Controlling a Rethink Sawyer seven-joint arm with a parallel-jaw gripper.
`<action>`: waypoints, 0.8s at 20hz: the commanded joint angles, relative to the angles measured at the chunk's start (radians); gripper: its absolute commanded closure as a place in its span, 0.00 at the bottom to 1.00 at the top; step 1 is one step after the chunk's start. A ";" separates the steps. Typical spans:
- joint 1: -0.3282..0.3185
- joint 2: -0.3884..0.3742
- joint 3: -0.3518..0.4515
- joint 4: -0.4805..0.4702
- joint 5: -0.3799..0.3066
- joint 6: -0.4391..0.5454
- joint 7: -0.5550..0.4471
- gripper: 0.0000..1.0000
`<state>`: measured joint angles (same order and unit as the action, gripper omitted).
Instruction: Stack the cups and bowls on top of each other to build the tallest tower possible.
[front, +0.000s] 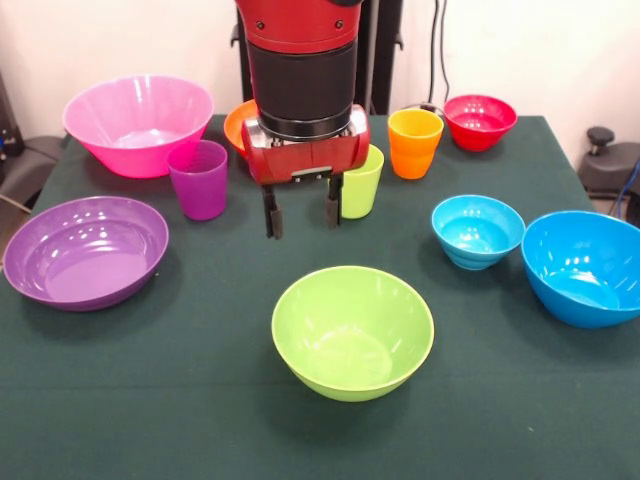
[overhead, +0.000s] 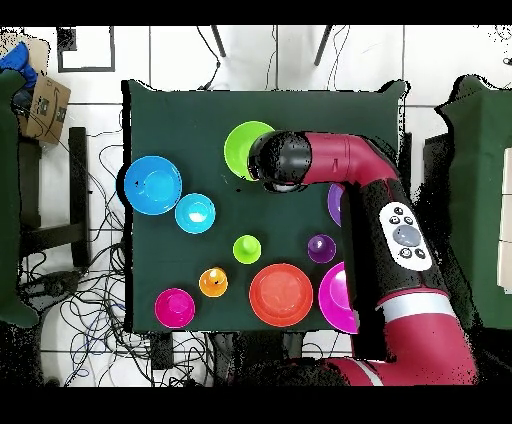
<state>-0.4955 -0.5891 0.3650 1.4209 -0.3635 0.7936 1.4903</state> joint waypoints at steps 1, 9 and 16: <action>0.015 0.064 -0.010 0.021 -0.007 -0.086 0.108 0.00; 0.020 0.067 -0.022 0.037 -0.015 -0.128 0.122 0.00; 0.016 0.071 -0.033 0.052 -0.014 -0.161 0.122 0.00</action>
<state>-0.4954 -0.5887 0.3621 1.4212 -0.3635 0.6900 1.4903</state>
